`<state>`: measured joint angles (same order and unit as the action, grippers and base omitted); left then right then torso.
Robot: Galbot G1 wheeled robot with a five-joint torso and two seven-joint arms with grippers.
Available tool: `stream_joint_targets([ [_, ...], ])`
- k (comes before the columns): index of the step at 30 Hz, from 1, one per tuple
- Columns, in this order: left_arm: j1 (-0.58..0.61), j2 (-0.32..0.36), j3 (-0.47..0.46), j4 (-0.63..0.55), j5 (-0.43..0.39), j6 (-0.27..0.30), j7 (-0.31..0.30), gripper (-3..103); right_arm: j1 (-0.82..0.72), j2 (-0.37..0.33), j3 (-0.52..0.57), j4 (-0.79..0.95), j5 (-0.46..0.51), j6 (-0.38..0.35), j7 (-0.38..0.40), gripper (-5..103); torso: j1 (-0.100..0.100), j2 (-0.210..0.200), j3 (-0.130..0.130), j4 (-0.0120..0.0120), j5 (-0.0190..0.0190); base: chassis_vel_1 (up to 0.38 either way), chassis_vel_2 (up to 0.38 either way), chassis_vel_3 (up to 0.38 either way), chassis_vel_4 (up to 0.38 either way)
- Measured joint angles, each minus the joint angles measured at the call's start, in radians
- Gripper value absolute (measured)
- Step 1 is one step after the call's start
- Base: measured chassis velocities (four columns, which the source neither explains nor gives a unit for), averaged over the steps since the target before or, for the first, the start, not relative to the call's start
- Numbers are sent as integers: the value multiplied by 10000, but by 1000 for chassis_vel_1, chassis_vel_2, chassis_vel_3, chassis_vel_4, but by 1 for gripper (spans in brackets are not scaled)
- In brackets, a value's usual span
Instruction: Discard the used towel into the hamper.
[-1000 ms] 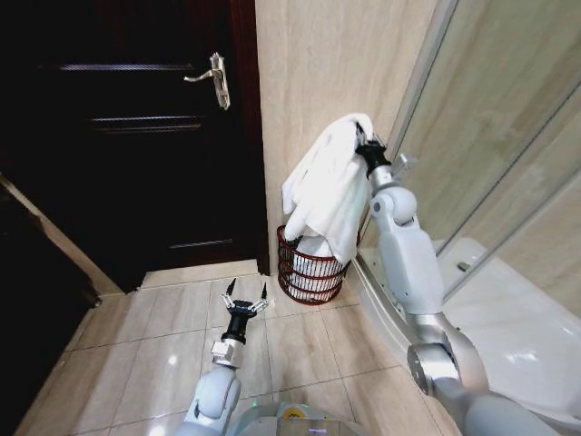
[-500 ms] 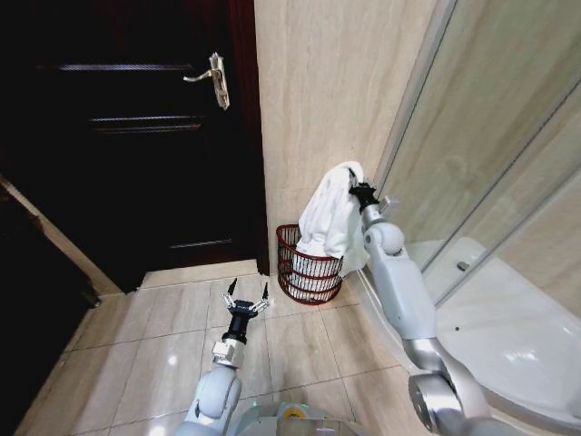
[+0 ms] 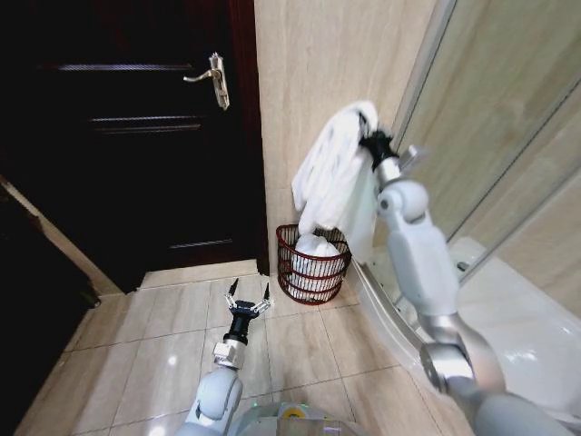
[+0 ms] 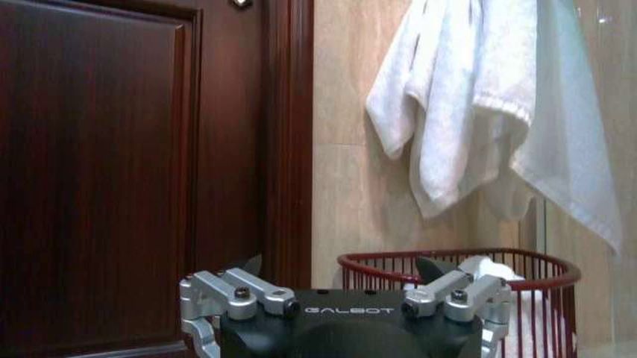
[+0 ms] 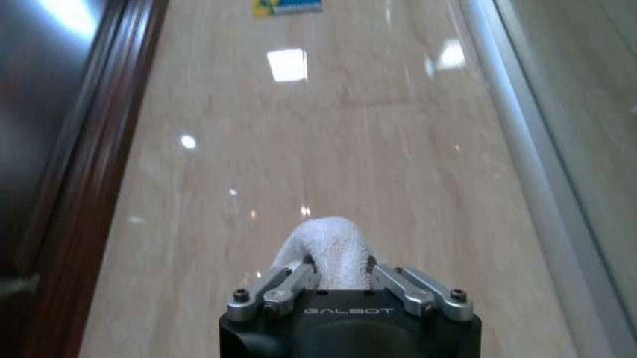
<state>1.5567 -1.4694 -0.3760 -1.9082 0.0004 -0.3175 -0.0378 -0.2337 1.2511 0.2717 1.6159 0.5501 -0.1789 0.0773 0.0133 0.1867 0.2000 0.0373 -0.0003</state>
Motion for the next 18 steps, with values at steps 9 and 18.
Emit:
stream_joint_targets([
  [9, 15, 30, -86, -25, -55, -82, 0, 100, -409, 671, -45, -1050, -87, 443, -37, 15, 0, 0, 1, 1, 3, 0, 0, 0, 0],
  [18, 16, 41, -111, 50, -146, -232, -10, 100, -1744, 1150, 149, -1914, -577, 1104, -251, 15, 0, -1, 1, 1, 2, 0, 0, 0, 0],
])
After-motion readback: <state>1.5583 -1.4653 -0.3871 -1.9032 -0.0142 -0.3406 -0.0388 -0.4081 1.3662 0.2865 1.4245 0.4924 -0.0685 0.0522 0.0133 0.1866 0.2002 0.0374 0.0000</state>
